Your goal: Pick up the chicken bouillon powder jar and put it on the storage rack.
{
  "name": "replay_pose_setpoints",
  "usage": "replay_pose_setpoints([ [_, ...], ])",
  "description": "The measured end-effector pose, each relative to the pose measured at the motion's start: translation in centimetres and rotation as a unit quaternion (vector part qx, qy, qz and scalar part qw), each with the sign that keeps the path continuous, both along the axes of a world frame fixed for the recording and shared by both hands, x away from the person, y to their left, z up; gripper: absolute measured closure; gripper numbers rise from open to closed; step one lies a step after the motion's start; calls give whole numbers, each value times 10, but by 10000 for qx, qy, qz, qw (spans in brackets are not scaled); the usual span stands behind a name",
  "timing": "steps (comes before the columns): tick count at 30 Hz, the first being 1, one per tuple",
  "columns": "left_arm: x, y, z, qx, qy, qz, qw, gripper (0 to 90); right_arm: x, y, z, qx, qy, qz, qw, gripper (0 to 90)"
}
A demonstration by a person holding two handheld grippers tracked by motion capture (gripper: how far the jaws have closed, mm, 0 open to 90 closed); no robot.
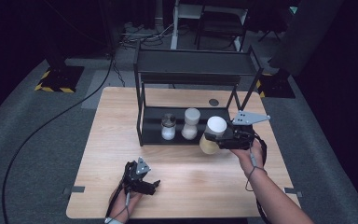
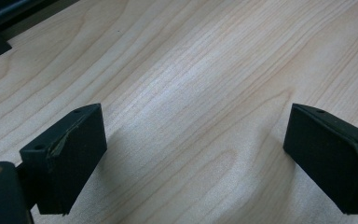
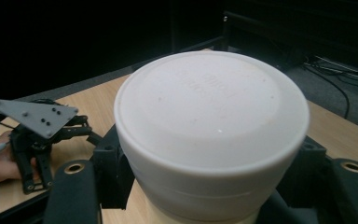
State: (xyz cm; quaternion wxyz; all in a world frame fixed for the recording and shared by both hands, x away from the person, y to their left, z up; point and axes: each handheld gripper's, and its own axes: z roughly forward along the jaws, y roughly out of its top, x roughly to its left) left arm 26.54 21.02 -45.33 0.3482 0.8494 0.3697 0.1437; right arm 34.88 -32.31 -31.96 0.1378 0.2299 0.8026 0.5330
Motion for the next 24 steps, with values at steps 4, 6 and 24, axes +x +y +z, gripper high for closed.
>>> replay_pose_setpoints([
  [4, 0, 0, 0, 0, 0, 1, 10000, 58, 9, -1, 3, -35, -15, -129, 9999, 336],
  [6, 0, 0, 0, -1, 0, 10, 10000, 58, 13, -1, 3, -60, -18, -187, 9998, 336],
  [24, 0, 0, 0, -4, 3, 15, 10000, 58, 51, 1, -8, -215, 147, -774, 9967, 336],
])
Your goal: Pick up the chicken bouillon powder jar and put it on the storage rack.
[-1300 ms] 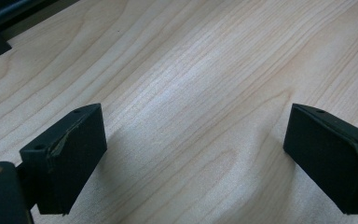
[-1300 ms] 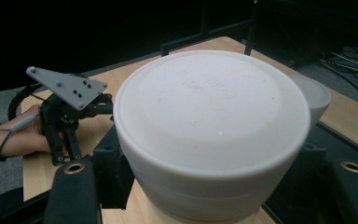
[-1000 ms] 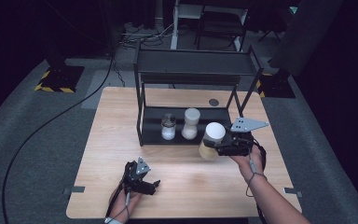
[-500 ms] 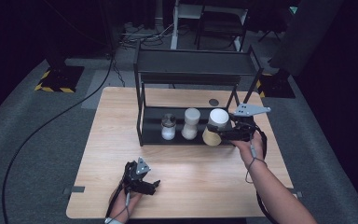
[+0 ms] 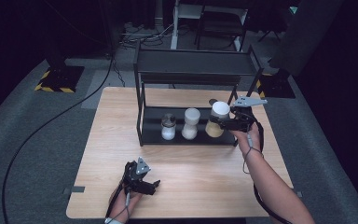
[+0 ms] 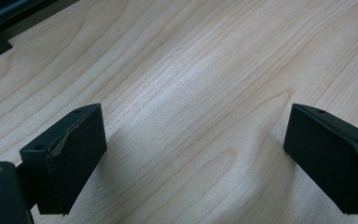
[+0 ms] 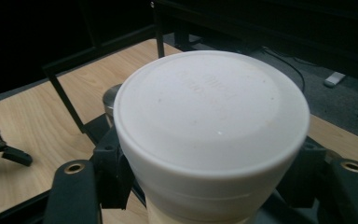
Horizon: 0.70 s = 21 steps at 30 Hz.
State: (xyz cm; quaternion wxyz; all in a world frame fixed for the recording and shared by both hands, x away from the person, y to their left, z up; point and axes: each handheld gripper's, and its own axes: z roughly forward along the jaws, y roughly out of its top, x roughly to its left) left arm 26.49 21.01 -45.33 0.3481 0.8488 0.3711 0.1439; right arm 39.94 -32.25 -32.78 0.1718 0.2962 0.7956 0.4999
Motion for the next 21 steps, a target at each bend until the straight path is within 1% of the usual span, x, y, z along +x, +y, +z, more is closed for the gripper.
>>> replay_pose_setpoints([
  [6, 0, 0, 0, -1, 3, -2, 10000, 58, 9, 5, -5, -99, 63, -159, 9998, 336],
  [14, 0, 0, 0, 1, 0, -3, 10000, 58, 19, 12, -16, -226, 235, -348, 9989, 335],
  [21, 0, 0, 0, 1, -1, -2, 10000, 58, 25, 16, -23, -354, 287, -461, 9979, 335],
])
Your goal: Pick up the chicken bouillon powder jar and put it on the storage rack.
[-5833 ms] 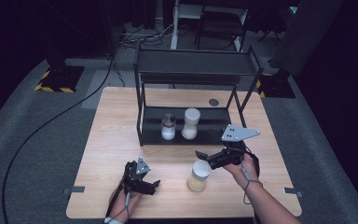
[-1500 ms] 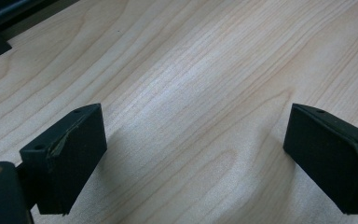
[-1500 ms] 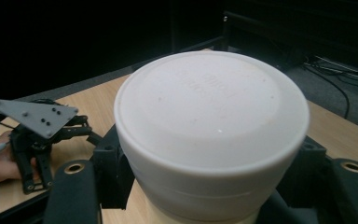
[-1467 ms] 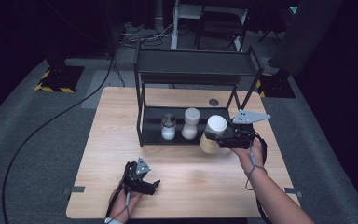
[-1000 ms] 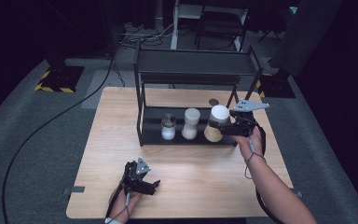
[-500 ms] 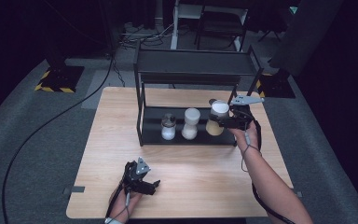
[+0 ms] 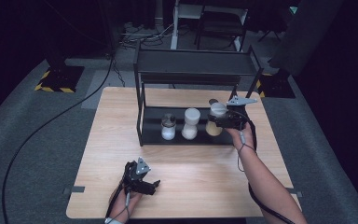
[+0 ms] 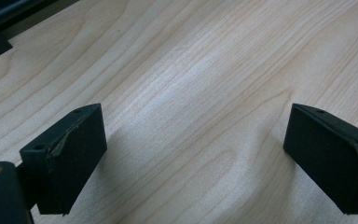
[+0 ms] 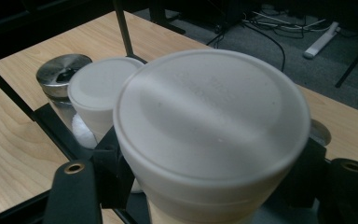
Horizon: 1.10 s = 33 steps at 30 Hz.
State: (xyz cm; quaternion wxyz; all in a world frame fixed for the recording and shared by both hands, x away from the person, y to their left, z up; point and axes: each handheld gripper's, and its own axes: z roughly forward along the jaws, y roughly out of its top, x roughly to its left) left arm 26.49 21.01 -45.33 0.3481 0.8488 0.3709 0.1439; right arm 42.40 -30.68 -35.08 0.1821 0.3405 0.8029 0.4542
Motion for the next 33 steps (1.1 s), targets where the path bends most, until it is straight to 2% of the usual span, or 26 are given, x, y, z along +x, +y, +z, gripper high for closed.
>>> replay_pose_setpoints([
  [17, 0, 0, 0, 1, -1, -1, 10000, 58, 8, 12, -15, -233, 201, -143, 9994, 335],
  [33, 0, 0, 0, -1, -2, 1, 10000, 58, 12, 19, -22, -263, 302, -147, 9991, 335],
])
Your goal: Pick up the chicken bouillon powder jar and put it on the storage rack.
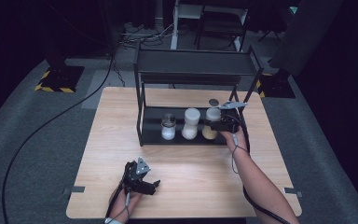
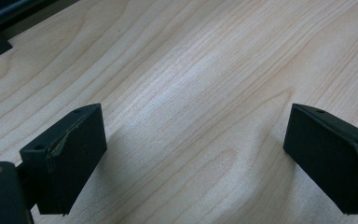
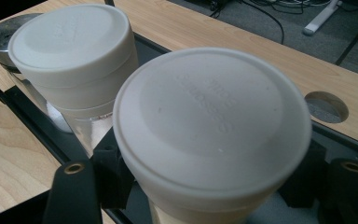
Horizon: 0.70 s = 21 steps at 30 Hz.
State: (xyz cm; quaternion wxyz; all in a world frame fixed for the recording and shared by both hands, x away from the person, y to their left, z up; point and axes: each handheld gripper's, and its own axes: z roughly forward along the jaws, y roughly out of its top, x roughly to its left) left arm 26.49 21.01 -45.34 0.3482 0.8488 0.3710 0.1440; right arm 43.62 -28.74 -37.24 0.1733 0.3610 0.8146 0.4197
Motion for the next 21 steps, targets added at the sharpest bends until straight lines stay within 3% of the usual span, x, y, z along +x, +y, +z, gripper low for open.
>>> replay_pose_setpoints([
  [9, 0, 0, 0, 1, 1, -1, 10000, 58, 2, 0, -3, -14, 75, -27, 10000, 335],
  [18, 0, 0, 0, 3, -1, 2, 10000, 58, 2, 2, -4, -88, 3, 60, 9999, 331],
  [21, 0, 0, 0, 2, 2, 0, 10000, 58, 2, -1, -4, -9, -4, 78, 10000, 273],
])
